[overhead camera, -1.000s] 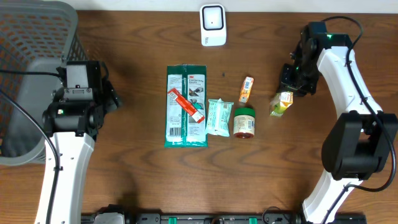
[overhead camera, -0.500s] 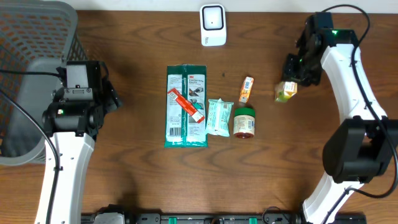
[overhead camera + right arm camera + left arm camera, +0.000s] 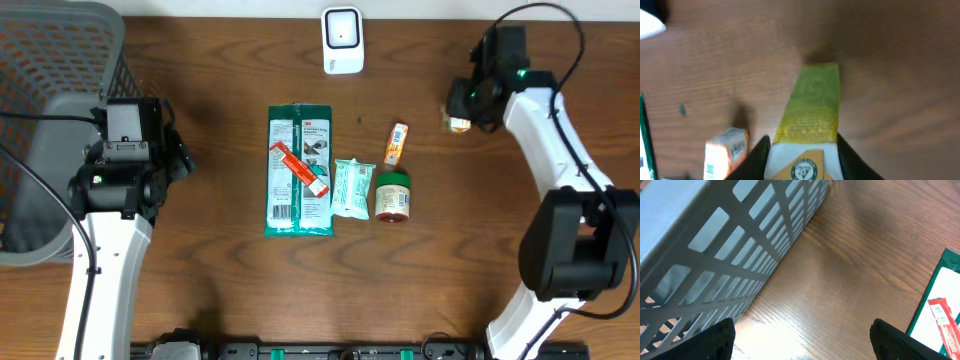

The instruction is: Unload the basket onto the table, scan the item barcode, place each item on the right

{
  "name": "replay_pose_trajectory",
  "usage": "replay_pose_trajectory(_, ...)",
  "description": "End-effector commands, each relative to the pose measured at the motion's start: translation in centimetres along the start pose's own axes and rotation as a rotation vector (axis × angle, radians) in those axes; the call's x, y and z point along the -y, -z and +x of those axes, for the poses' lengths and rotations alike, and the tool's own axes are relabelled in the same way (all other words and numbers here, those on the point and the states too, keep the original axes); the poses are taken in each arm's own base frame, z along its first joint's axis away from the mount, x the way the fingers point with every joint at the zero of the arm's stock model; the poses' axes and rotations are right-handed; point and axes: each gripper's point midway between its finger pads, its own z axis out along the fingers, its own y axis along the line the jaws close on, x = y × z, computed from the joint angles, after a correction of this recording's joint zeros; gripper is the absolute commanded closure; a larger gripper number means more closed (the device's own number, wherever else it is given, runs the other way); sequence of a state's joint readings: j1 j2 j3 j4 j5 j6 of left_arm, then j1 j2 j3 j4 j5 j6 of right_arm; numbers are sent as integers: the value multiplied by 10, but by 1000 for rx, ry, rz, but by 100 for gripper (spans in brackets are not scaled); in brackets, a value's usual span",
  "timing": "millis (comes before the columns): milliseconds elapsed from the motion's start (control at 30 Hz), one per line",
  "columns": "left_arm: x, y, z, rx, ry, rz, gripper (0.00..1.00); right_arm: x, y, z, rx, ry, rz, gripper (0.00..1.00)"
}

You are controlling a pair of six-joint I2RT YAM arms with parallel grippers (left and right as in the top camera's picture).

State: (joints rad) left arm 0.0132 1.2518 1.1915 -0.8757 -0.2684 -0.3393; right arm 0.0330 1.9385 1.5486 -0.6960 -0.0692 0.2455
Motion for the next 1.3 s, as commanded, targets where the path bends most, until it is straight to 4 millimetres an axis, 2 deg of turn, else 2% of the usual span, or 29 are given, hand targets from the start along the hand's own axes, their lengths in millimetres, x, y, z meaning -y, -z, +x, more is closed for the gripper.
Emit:
replay_pose_trajectory(0,-3,3,-5,15,-1,-11,13,-11,-9,13,17,55,-18,78)
replay_pose_trajectory(133,-3,3,-4,14,-1,-11,13,-15,-23,37,-23,73,-18,77)
replay_pose_trajectory(233,-3,3,-5,15,-1,-11,13,-9,-28,58,-81,76,18,79)
replay_pose_trajectory(467,-3,3,-5,15,-1,-11,13,8,-23,96,-230,27,91,77)
replay_pose_trajectory(533,-3,3,-5,15,-1,-11,13,10,-21,103,-259,26,100,76)
replay_pose_trajectory(667,-3,3,-5,15,-1,-11,13,12,-20,109,-282,27,107,68)
replay_pose_trajectory(800,-3,3,-5,15,-1,-11,13,11,-16,106,-276,26,104,58)
replay_pose_trajectory(967,-3,3,-5,15,-1,-11,13,7,3,92,-224,31,90,48)
replay_pose_trajectory(1000,-3,3,-5,15,-1,-11,13,7,7,88,-209,32,86,46)
replay_pose_trajectory(1067,-3,3,-5,15,-1,-11,13,3,21,76,-163,30,67,33)
replay_pose_trajectory(1200,-3,3,-5,15,-1,-11,13,-11,57,50,-75,41,8,26)
replay_pose_trajectory(1267,-3,3,-5,15,-1,-11,13,-14,66,41,-52,43,2,24)
